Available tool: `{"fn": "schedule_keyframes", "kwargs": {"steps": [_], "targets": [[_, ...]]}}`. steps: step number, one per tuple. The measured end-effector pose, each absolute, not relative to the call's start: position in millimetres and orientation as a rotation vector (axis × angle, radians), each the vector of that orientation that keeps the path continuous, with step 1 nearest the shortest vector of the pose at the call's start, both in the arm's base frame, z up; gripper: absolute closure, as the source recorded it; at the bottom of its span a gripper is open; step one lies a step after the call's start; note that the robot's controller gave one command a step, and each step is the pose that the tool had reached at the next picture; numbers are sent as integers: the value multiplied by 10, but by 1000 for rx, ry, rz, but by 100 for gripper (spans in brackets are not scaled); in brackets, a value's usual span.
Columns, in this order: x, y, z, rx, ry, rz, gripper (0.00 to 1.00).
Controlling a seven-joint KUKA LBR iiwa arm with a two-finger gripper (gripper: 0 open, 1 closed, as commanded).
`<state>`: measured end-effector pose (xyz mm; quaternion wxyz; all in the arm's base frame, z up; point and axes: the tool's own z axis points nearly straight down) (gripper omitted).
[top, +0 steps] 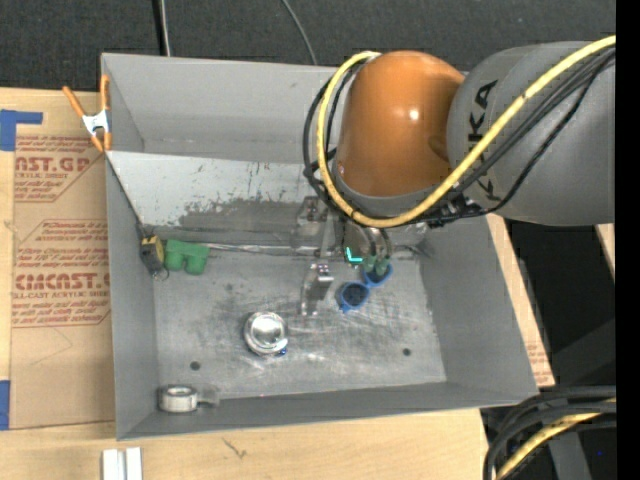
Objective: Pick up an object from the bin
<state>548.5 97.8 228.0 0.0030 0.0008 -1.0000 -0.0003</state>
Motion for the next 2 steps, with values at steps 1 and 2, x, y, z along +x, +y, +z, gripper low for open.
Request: {"fn": "schedule_keyframes", "kwargs": {"steps": [1,2], "targets": [[5397,1091,789,-53,-3139,-2,0],[5407,1086,818,-54,-3141,-2,100]]}}
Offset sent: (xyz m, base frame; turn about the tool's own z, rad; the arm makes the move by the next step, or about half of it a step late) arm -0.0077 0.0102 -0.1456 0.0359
